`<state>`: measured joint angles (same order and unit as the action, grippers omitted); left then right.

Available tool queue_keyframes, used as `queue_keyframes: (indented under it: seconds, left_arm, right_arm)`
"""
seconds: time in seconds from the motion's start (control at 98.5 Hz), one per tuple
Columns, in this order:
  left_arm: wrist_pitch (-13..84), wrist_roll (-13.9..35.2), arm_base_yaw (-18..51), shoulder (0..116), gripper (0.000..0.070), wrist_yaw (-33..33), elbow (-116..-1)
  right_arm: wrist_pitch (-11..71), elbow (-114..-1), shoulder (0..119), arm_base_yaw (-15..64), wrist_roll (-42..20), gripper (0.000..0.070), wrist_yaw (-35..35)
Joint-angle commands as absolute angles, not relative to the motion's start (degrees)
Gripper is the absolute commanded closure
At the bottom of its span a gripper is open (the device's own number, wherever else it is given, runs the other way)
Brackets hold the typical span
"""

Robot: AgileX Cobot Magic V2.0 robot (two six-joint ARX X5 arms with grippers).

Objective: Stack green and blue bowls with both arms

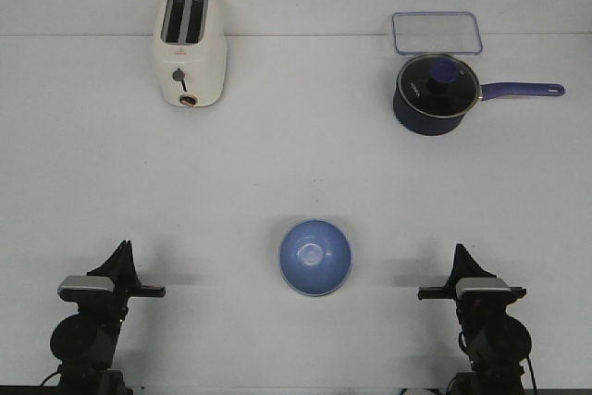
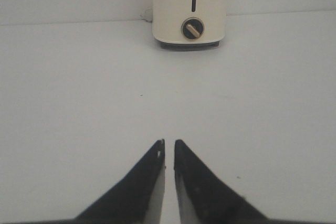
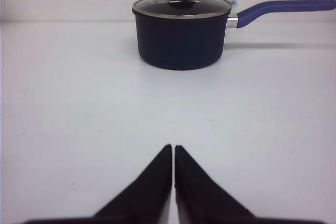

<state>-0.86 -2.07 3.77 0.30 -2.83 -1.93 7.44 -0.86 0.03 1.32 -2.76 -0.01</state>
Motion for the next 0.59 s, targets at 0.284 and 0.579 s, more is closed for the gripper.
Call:
queue_keyframes:
  seconds: [0.284,0.579]
  left_arm:
    - [-1.7,-2.7,3.7,0.2,0.0684,-2.7,-0.8]
    - [-1.7,-2.7,3.7,0.2,0.0684,-2.7,-0.8]
  right_arm:
    - [5.8,-0.7,0.1,1.3,-2.1,0.069,0.0]
    - [5.8,-0.7,0.1,1.3,-2.1,0.069,0.0]
